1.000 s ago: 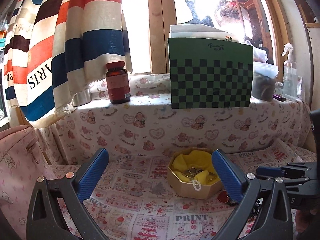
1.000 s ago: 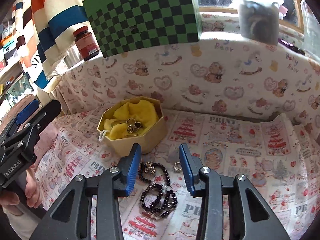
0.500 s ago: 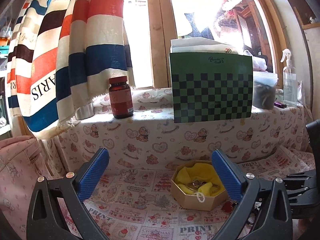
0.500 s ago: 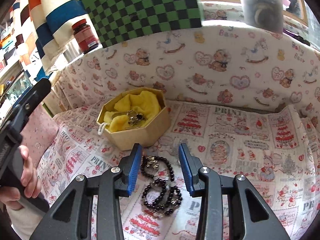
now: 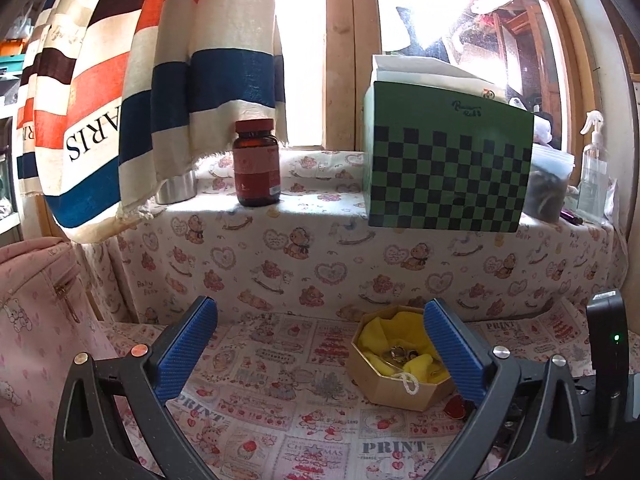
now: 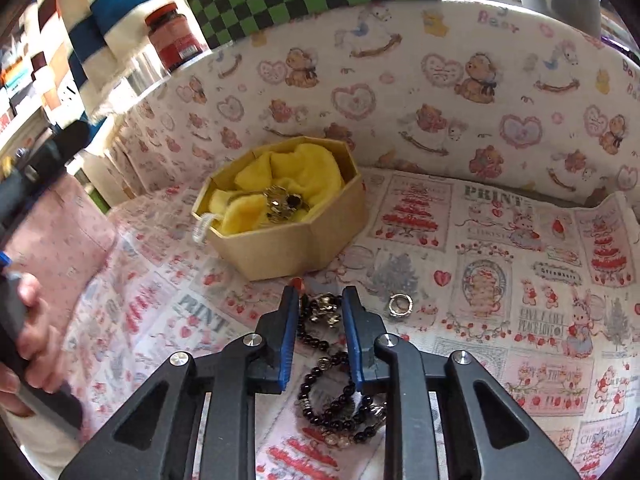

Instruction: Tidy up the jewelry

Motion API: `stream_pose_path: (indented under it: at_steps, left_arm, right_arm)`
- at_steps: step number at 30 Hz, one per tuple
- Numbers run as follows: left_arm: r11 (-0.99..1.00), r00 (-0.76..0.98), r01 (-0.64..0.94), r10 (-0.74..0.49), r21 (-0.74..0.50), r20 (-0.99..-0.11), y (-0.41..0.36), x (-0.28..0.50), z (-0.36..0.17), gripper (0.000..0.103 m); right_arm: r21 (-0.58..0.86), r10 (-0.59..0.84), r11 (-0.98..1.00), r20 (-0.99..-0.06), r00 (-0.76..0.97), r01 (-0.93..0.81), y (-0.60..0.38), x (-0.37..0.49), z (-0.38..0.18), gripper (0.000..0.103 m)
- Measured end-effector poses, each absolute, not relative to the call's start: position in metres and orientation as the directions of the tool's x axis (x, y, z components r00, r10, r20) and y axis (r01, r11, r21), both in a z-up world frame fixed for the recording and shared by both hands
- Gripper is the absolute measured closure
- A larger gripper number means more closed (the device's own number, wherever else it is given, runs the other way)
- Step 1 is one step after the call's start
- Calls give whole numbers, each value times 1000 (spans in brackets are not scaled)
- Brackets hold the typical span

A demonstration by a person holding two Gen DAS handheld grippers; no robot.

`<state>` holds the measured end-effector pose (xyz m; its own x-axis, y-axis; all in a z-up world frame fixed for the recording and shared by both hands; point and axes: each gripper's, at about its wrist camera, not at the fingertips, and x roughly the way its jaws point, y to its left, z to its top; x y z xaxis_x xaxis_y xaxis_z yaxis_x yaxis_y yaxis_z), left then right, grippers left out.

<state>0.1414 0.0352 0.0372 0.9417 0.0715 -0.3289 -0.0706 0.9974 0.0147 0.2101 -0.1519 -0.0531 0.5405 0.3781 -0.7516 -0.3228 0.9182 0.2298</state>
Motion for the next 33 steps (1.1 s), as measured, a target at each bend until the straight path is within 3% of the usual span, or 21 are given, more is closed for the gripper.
stream_pose_path:
  at_steps: [2, 12, 16, 23, 26, 28, 30, 33]
  left_arm:
    - [996, 945, -83, 90, 36, -314, 36, 141, 37, 1]
    - [999, 933, 25, -11, 33, -359, 17, 140, 31, 1]
    - [993, 896, -4, 56, 119, -440, -1, 145, 23, 1]
    - [993, 870, 55, 5, 107, -493, -9, 149, 11, 1]
    - [997, 829, 72, -42, 32, -558, -5, 155, 5, 1]
    - [993, 756, 90, -115, -71, -645, 0, 164, -6, 13]
    - [977, 670, 120, -211, -177, -712, 1, 171, -18, 42]
    - [960, 574, 141, -278, -242, -770, -11, 177, -33, 60]
  right_arm:
    - [247, 383, 919, -750, 540, -309, -153, 212, -55, 92]
    - [371, 435, 896, -618, 654, -245, -194, 202, -22, 92]
    - [351, 382, 916, -614, 691, -194, -205, 199, -12, 92]
    - [324, 320, 936, -630, 708, -135, -211, 201, -14, 92]
    - [330, 326, 934, -623, 711, -138, -214, 200, -13, 92]
    - [328, 318, 935, -615, 721, -133, -215, 198, -11, 92]
    - [308, 293, 944, -607, 739, -120, -215, 197, -9, 92]
    - [296, 277, 949, -608, 744, -111, -216, 197, -7, 92]
